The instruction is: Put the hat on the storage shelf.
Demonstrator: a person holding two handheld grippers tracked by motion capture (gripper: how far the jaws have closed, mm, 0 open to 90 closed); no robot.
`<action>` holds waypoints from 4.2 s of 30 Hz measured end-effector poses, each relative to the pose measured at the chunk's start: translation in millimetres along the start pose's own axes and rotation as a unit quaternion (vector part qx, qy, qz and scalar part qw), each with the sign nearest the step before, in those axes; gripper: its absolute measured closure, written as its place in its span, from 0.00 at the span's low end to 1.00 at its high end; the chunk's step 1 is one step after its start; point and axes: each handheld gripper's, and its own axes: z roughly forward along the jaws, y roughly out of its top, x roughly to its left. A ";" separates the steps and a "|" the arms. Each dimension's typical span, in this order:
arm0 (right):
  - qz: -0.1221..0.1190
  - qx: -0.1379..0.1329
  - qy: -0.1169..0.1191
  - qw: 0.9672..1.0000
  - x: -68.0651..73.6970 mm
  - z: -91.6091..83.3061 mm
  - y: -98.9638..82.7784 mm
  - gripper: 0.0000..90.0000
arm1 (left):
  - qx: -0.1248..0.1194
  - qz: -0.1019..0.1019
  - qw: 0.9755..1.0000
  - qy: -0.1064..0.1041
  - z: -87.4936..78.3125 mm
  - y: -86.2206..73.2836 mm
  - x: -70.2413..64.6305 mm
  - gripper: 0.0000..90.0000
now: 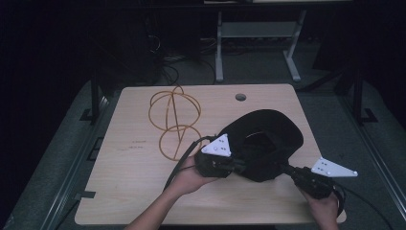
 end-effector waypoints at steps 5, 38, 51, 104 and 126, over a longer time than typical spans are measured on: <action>0.003 -0.005 -0.005 1.000 -1.6 -6.1 4.2 0.98 | 0.007 0.002 1.000 0.016 -8.8 -2.2 -0.6 0.72; -0.068 -0.022 -0.041 0.997 -4.6 -46.9 86.0 0.98 | 0.009 -0.026 0.995 0.099 -48.4 -59.6 -1.7 0.50; -0.095 -0.027 -0.039 0.994 -0.4 -44.8 123.7 0.98 | 0.006 -0.061 0.993 0.099 -51.2 -95.3 -0.9 0.49; -0.122 -0.044 0.075 0.989 27.6 10.2 254.7 0.98 | 0.014 -0.044 0.993 0.107 -39.2 -114.2 -10.4 0.42; -0.136 0.007 0.138 0.981 56.5 93.9 311.2 0.98 | 0.014 -0.035 0.994 0.103 -33.6 -114.4 -10.3 0.43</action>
